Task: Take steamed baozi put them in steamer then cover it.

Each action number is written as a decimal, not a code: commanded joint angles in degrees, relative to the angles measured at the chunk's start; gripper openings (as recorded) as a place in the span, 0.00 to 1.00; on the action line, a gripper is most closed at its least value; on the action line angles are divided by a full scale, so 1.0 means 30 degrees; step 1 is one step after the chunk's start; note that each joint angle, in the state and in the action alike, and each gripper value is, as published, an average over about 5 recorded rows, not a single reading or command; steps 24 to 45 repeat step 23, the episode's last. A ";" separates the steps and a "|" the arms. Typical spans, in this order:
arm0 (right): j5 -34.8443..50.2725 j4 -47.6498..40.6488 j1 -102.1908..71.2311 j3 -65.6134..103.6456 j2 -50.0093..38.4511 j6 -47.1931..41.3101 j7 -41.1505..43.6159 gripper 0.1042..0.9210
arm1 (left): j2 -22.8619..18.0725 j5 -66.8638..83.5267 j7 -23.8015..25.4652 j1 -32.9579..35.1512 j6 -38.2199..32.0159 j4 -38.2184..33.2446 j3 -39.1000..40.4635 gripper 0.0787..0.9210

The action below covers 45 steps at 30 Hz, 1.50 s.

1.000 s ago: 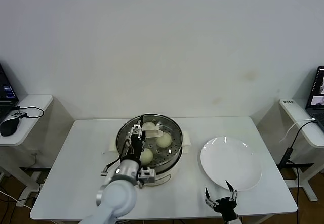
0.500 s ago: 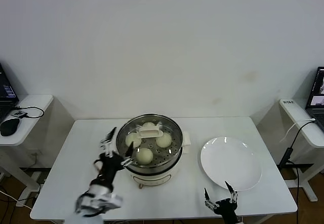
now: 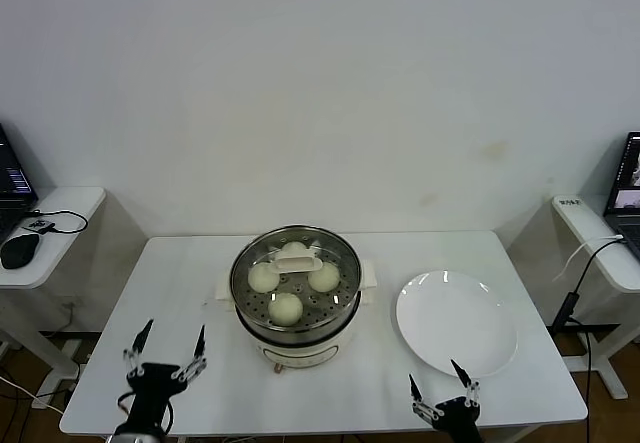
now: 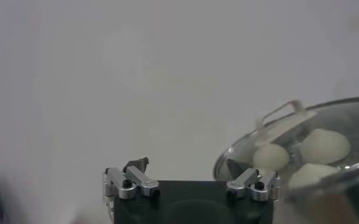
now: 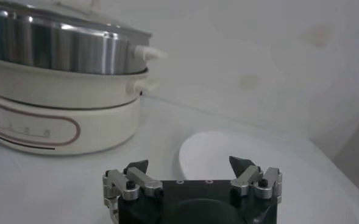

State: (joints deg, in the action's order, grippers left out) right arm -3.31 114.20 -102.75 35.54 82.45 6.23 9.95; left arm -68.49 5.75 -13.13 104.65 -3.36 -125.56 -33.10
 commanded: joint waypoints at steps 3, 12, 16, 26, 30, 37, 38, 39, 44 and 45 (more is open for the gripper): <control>0.1070 0.0509 -0.0818 -0.0121 -0.0691 0.0380 0.0116 0.88 | -0.2001 0.4412 0.0423 0.2977 -0.3627 0.1653 -0.0821 0.88; 0.1449 0.0381 -0.0981 -0.0464 -0.0829 0.0187 0.0199 0.88 | -0.2239 0.3499 0.1436 0.3068 -0.3563 0.2025 -0.0547 0.88; 0.1334 0.0293 -0.1071 -0.0685 -0.0808 0.0078 0.0136 0.88 | -0.2288 0.3264 0.1505 0.3187 -0.3645 0.2161 -0.0479 0.88; 0.1106 0.0188 -0.1050 -0.0917 -0.0731 0.0088 -0.0009 0.88 | -0.2359 0.2916 0.1654 0.3421 -0.3832 0.2293 -0.0425 0.88; 0.1106 0.0188 -0.1050 -0.0917 -0.0731 0.0088 -0.0009 0.88 | -0.2359 0.2916 0.1654 0.3421 -0.3832 0.2293 -0.0425 0.88; 0.1106 0.0188 -0.1050 -0.0917 -0.0731 0.0088 -0.0009 0.88 | -0.2359 0.2916 0.1654 0.3421 -0.3832 0.2293 -0.0425 0.88; 0.1106 0.0188 -0.1050 -0.0917 -0.0731 0.0088 -0.0009 0.88 | -0.2359 0.2916 0.1654 0.3421 -0.3832 0.2293 -0.0425 0.88; 0.1106 0.0188 -0.1050 -0.0917 -0.0731 0.0088 -0.0009 0.88 | -0.2359 0.2916 0.1654 0.3421 -0.3832 0.2293 -0.0425 0.88; 0.1106 0.0188 -0.1050 -0.0917 -0.0731 0.0088 -0.0009 0.88 | -0.2359 0.2916 0.1654 0.3421 -0.3832 0.2293 -0.0425 0.88; 0.1106 0.0188 -0.1050 -0.0917 -0.0731 0.0088 -0.0009 0.88 | -0.2359 0.2916 0.1654 0.3421 -0.3832 0.2293 -0.0425 0.88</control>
